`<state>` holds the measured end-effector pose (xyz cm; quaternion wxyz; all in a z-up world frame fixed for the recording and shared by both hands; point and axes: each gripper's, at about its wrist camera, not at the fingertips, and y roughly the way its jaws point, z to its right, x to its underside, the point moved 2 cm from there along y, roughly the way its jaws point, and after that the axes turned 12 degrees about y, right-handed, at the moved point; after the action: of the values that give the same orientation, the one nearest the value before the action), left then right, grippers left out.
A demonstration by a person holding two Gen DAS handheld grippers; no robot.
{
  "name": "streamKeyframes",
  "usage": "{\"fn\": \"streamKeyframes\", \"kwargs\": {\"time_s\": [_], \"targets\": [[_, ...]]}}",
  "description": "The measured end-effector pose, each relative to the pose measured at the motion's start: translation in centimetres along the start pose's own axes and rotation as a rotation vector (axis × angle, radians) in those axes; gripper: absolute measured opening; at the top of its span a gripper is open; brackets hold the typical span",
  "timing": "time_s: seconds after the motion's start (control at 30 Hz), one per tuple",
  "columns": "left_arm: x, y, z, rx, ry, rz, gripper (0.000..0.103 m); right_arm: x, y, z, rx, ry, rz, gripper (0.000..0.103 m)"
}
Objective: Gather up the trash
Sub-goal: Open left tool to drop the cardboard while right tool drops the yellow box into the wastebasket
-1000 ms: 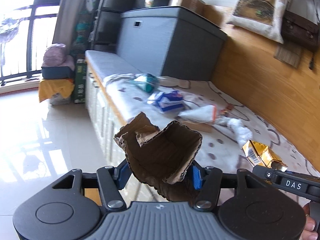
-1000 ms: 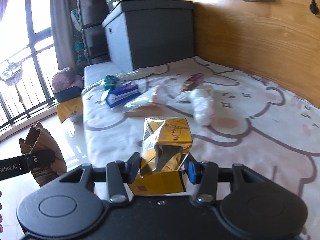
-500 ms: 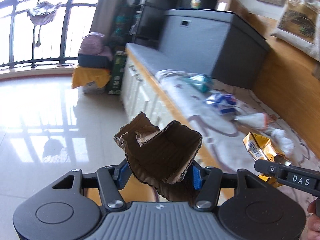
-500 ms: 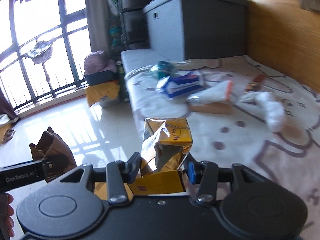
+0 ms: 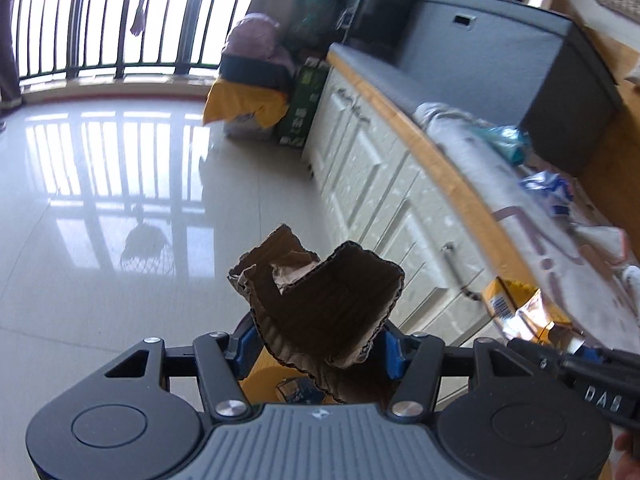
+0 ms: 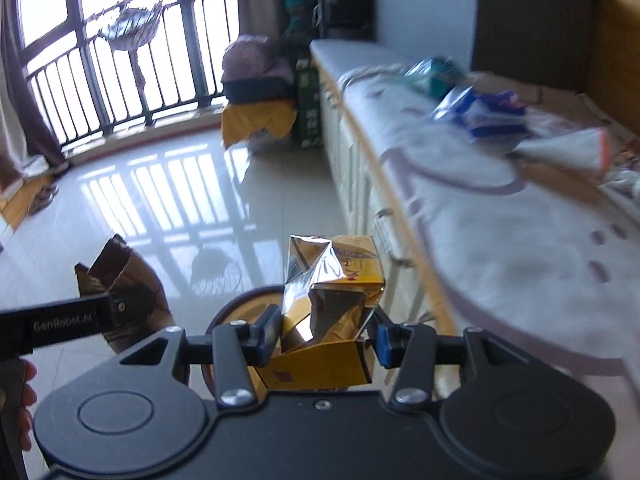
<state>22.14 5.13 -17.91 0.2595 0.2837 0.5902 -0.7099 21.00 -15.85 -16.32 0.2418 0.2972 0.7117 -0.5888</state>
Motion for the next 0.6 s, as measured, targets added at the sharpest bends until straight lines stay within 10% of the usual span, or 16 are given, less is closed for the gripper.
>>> {"fn": "streamKeyframes", "kwargs": {"time_s": [0.6], "targets": [[2.5,14.8,-2.8,0.040,-0.072,-0.236,0.059,3.9,13.3,0.7,0.018,0.084,-0.293,0.049]]}}
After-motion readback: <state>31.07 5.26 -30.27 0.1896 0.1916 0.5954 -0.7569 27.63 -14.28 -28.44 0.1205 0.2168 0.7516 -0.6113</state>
